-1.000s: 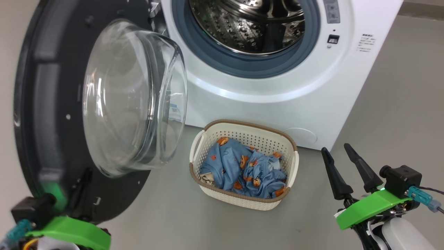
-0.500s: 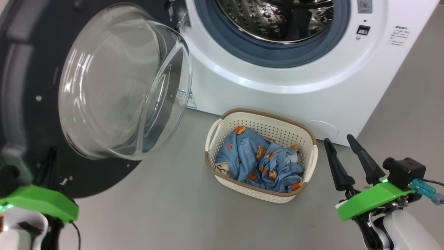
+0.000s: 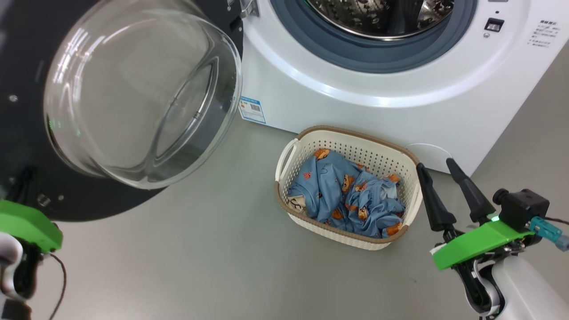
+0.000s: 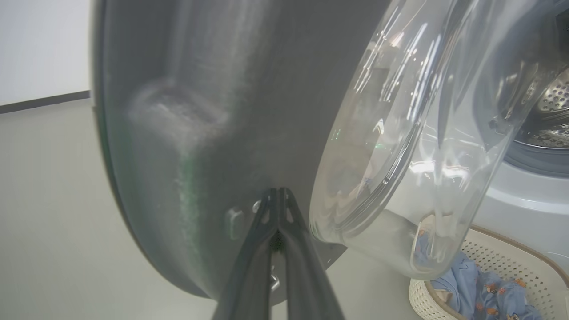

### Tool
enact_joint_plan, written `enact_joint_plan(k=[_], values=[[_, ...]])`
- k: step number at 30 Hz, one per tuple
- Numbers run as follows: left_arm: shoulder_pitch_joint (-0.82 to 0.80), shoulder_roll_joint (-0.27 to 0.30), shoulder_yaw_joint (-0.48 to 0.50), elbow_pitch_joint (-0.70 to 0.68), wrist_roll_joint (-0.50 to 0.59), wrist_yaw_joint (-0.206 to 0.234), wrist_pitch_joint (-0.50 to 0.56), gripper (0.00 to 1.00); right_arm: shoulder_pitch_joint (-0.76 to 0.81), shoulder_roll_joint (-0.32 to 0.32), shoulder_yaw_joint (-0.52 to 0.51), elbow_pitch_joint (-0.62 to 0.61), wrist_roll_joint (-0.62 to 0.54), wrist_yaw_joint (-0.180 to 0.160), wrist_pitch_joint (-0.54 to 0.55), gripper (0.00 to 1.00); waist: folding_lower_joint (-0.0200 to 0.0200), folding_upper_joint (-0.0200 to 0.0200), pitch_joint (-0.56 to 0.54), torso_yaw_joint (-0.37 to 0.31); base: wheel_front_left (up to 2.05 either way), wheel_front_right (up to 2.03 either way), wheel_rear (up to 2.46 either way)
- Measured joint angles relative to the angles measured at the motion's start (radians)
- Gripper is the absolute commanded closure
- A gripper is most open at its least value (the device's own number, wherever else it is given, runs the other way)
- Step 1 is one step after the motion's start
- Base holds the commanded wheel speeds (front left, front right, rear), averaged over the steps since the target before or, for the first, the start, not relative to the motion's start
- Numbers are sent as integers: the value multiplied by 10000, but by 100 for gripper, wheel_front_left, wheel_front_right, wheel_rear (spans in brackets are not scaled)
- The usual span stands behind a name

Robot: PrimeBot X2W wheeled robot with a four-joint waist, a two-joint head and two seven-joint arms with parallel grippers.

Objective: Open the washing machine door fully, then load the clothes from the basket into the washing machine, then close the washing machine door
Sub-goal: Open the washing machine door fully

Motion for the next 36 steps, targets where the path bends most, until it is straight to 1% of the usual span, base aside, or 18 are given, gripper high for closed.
enact_joint_plan(k=[3,8,9,13,18,29,36], values=[[-499,88,-81,589,69,-119,-115,100,-164,-31,4,0,-10,0,0,0,0,0,120,22,0,0,0],[-1211,136,-268,1427,341,-182,-305,100,-297,-36,-6,2,-10,0,0,0,0,0,252,26,0,0,0],[-1211,136,-268,1427,341,-182,-305,100,-297,-36,-6,2,-10,0,0,0,0,0,252,26,0,0,0],[-1685,173,-418,2096,426,-343,-485,100,-331,52,-21,4,-10,0,0,0,0,0,304,17,0,0,0],[-2122,238,-523,2727,564,-349,-913,100,-334,151,-13,4,-10,0,0,0,0,0,319,-62,0,0,0],[-2543,297,-721,3791,604,-596,-1432,100,-331,165,-23,6,-10,0,0,0,-1,0,104,-165,0,0,0],[-2581,309,-825,4096,604,-748,-1666,100,-326,186,-21,6,-8,0,0,0,-1,0,-69,-206,0,0,0]])
